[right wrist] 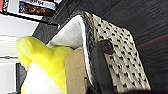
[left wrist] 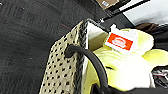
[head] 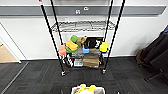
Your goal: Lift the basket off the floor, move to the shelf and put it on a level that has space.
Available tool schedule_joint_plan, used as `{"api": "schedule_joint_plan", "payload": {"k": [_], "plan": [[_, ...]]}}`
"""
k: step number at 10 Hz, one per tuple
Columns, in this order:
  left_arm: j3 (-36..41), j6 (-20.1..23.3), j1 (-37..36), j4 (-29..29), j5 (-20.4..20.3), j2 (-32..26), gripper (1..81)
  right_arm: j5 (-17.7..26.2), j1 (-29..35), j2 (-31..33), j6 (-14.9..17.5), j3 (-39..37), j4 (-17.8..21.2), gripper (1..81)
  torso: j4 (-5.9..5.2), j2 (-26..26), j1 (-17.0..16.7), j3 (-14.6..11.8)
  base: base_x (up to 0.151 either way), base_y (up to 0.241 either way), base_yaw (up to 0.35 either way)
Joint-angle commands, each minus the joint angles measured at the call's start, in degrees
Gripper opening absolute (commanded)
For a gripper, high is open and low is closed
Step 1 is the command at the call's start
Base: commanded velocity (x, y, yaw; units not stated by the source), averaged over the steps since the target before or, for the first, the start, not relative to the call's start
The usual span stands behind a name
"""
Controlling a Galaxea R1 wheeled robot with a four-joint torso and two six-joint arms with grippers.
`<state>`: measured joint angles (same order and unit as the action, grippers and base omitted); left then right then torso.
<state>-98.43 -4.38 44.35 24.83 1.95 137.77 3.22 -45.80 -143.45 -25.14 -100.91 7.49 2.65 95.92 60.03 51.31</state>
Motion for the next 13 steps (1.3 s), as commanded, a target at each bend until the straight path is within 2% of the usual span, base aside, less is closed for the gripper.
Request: {"api": "schedule_joint_plan", "payload": {"k": [1, 8, 9, 10, 11, 12, 13], "plan": [[3.24, -0.37, -6.77, 1.36, 2.44, -1.52, 1.0, -2.25, 7.52, 1.21, -0.35, 4.6, 0.95, 1.0, 1.25, -5.49, -3.56, -5.34, 0.0, 0.0, 0.0], [3.76, -0.28, -5.98, 1.27, 2.44, -1.87, 1.0, -2.25, 6.73, 1.38, -0.26, 5.39, 0.86, 1.0, 3.47, -18.6, -12.2, -18.33, 0.0, 0.0, 0.0], [4.37, -0.28, -5.89, 1.35, 2.36, -2.39, 1.0, -2.25, 6.81, 1.3, -0.26, 5.48, 0.86, 1.0, 2.42, -20.53, -13.44, -20.24, 0.0, 0.0, 0.0], [5.0, -0.37, -5.46, 1.45, 1.74, -2.93, 1.0, -2.25, 6.82, 1.21, -0.26, 5.48, 0.78, 1.0, 2.66, -22.45, -14.71, -16.57, 0.0, 0.0, 0.0], [5.61, -0.55, -4.93, 2.57, 1.48, -3.54, 1.0, -1.46, 7.25, 0.95, -0.26, 5.39, -0.01, 1.0, 2.76, -24.25, -15.94, -18.34, 0.0, 0.0, 0.0], [5.44, -0.63, -4.4, 4.24, 0.79, -3.72, 1.0, -1.29, 7.6, 0.94, -0.26, 5.3, -0.45, 1.0, 2.76, -25.45, -16.83, -18.98, 0.0, 0.0, 0.0], [5.61, -0.63, -3.09, 5.67, -2.12, -4.07, 1.0, -0.32, 7.87, 0.85, -0.26, 5.12, -0.63, 1.0, 2.76, -27.13, -17.88, -19.54, 0.0, 0.0, 0.0]]}}
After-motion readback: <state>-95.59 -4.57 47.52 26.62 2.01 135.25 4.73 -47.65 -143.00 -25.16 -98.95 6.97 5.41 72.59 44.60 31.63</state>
